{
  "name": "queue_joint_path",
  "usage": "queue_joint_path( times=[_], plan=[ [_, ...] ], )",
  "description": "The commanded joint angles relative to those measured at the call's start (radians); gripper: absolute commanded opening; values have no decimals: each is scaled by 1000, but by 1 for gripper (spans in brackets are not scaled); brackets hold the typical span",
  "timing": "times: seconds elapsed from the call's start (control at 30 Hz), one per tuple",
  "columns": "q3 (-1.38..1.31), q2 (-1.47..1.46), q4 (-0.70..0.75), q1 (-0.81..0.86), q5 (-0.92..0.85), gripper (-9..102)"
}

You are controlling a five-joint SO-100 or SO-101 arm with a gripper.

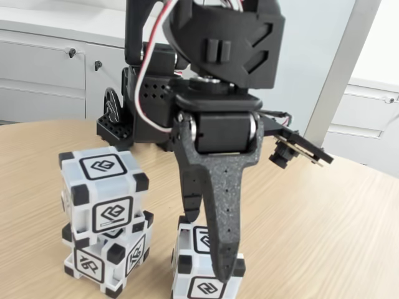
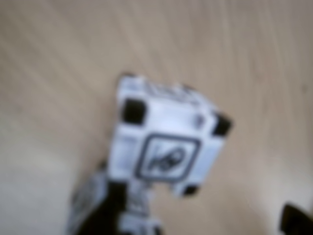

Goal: Stack cubes from left to right.

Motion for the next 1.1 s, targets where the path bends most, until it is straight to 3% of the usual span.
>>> queue_joint_path(
  times=[0.0, 0.5, 1.07],
  plan=[
    [-15, -2, -12, 3, 15, 34],
    [-15, 0, -11, -129, 97, 34],
    [-2, -2, 2, -112, 121, 33]
  ],
)
